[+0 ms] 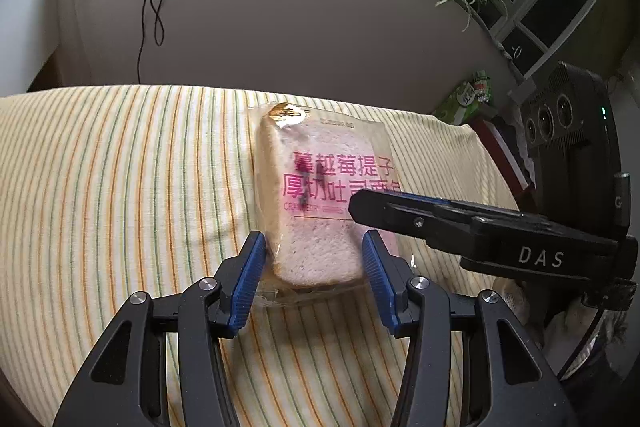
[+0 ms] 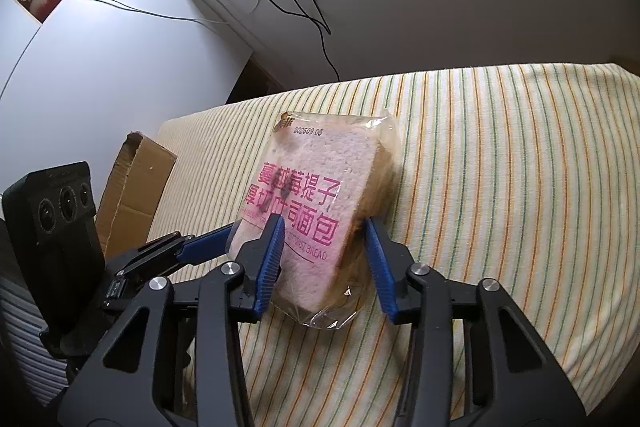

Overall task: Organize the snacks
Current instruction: 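Close both grippers on the bagged bread loaf and lift it, then carry the bread loaf into the cardboard box and open both grippers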

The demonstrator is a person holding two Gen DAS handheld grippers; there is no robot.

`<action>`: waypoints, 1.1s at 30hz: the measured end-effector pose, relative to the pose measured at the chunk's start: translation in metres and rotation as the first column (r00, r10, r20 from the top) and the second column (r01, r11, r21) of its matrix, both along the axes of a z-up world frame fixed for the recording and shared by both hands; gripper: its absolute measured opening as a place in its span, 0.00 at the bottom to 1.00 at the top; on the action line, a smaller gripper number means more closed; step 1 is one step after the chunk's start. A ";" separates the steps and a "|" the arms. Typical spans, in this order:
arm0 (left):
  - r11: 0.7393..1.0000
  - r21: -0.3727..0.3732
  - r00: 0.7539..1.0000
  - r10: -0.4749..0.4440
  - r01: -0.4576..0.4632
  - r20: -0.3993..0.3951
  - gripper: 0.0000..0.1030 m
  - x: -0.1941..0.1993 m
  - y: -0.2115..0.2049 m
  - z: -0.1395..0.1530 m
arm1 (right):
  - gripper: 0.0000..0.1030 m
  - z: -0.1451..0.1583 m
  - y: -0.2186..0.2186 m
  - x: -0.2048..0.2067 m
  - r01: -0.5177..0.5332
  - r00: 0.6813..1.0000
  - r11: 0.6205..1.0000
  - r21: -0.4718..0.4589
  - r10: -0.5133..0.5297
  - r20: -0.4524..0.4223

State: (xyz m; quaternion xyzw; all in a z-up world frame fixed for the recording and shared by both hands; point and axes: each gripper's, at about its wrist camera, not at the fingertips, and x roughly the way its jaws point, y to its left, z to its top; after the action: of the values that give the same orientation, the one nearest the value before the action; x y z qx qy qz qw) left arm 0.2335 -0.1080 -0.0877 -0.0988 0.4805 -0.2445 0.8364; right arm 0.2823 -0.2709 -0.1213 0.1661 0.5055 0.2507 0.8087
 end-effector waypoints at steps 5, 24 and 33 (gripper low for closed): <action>1.000 0.022 0.999 0.009 -0.009 0.034 0.47 -0.011 0.003 0.008 | 0.39 0.005 0.008 -0.007 -0.017 1.000 1.000 -0.007 0.017 0.014; 0.987 0.046 0.972 0.145 -0.156 0.185 0.47 -0.070 0.088 0.052 | 0.38 0.066 0.102 -0.050 -0.166 0.974 0.985 -0.042 0.170 0.150; 0.964 0.040 0.943 0.248 -0.263 0.222 0.47 -0.093 0.146 0.064 | 0.38 0.084 0.170 -0.060 -0.267 0.944 0.963 -0.048 0.271 0.186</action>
State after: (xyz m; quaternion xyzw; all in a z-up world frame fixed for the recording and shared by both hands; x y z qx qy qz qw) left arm 0.1401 0.0376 -0.0238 -0.1043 0.3787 -0.1264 0.9109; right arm 0.2218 -0.1011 -0.0377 0.0617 0.4463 0.3678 0.8135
